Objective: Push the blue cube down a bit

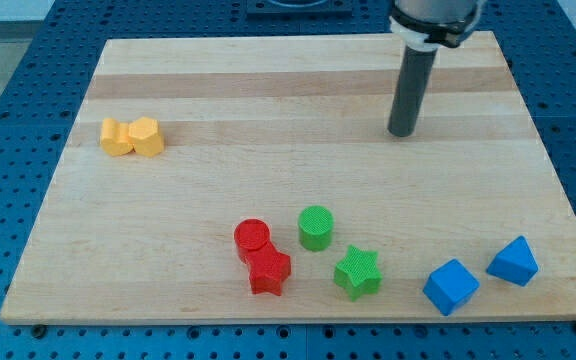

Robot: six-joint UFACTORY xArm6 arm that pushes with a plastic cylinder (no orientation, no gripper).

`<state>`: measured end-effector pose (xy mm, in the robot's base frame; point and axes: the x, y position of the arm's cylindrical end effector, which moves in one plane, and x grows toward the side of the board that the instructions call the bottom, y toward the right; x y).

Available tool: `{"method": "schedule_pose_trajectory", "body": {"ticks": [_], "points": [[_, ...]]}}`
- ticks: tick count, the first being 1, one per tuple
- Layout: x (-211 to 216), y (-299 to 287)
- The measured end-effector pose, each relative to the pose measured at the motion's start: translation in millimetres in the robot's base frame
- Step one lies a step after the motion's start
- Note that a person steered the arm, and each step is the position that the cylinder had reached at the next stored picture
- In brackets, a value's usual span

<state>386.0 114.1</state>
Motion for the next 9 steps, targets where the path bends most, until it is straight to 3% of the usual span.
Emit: {"method": "schedule_pose_trajectory", "body": {"ticks": [2,3,4,7,9], "points": [[11,-107],[54,-45],[115,-68],[183,41],[191,2]]}}
